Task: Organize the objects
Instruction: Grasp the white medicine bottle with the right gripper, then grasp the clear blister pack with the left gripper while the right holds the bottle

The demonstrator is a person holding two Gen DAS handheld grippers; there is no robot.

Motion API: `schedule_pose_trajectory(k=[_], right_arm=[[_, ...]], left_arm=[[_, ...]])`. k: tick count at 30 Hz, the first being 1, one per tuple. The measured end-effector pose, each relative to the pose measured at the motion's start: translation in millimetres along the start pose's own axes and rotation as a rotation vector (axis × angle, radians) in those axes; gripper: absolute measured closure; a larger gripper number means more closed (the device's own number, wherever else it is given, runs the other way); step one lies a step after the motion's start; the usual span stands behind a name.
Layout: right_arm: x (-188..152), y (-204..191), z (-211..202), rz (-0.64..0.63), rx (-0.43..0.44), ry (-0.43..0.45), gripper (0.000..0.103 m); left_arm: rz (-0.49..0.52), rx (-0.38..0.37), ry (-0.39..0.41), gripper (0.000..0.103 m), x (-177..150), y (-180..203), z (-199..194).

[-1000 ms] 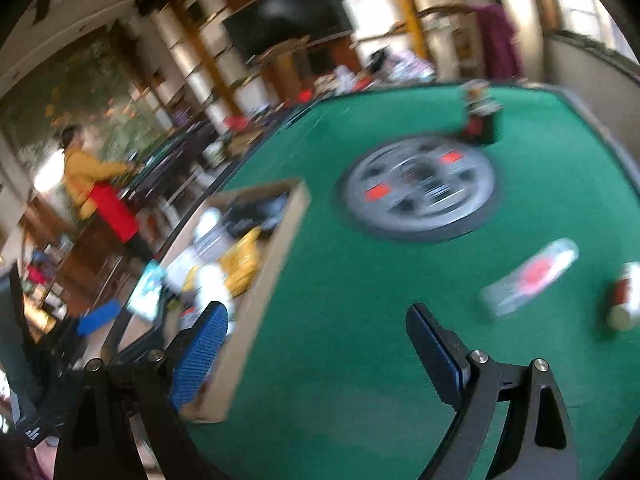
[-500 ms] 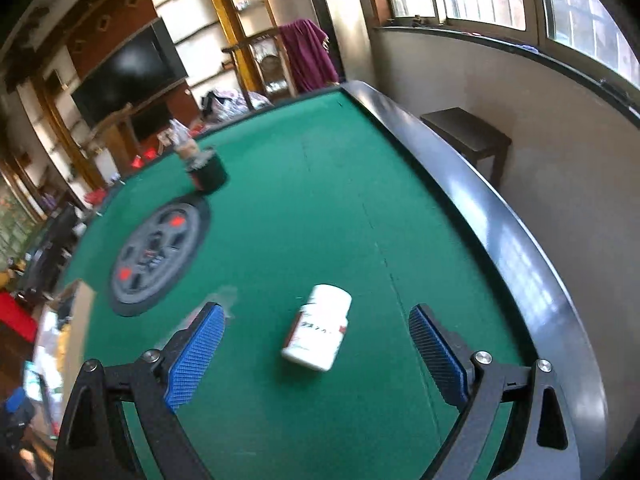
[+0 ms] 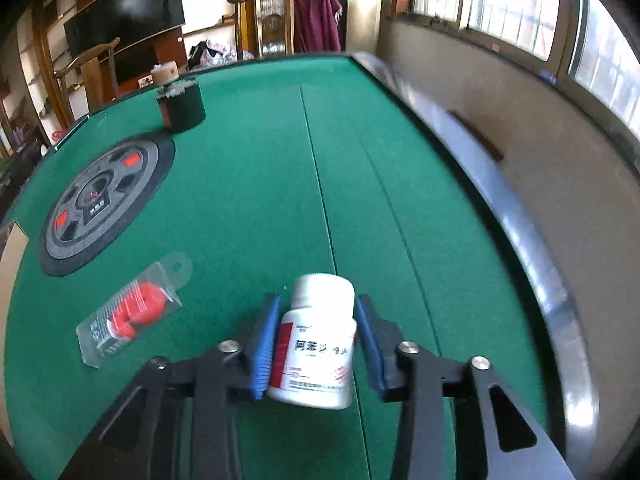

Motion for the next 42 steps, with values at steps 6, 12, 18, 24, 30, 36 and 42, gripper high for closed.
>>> schedule_pose_trajectory(k=[6, 12, 18, 24, 30, 36, 42], right_arm=[[-0.3, 6.2, 1.2, 0.039, 0.035, -0.013, 0.065], [-1.2, 4.2, 0.5, 0.030, 0.021, -0.018, 0.065], [-0.4, 7.1, 0.9, 0.049, 0.038, -0.022, 0.065], [0.0, 7.2, 0.8, 0.053, 0.043, -0.024, 0.065], [0.4, 8.1, 0.9, 0.056, 0.047, -0.024, 0.064], [1.4, 4.4, 1.9, 0.052, 0.052, -0.026, 0.057], [1.0, 3.5, 2.0, 0.044, 0.053, -0.027, 0.052]], left_arm=[[0.019, -0.034, -0.033, 0.012, 15.4, 26.8, 30.6], [0.062, -0.055, -0.063, 0.013, 29.3, 50.3, 59.9], [0.156, -0.038, -0.064, 0.013, 45.3, 71.0, 91.9], [0.173, -0.075, -0.083, 0.013, 54.9, 82.3, 118.8], [0.179, -0.106, -0.083, 0.013, 62.8, 84.2, 131.5], [0.173, -0.114, -0.083, 0.013, 67.7, 88.0, 141.3], [0.209, -0.111, -0.057, 0.018, 71.5, 98.5, 144.4]])
Point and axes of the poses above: each gripper's, at about its wrist camera, not at the fingertips, and z roughly the way its jaws point, y to its right, x to its top, the point moved 1 cm from there along z, roughly the way its jaws point, and after that the axes turned 2 degrees about -y, right-handed, at the moved point
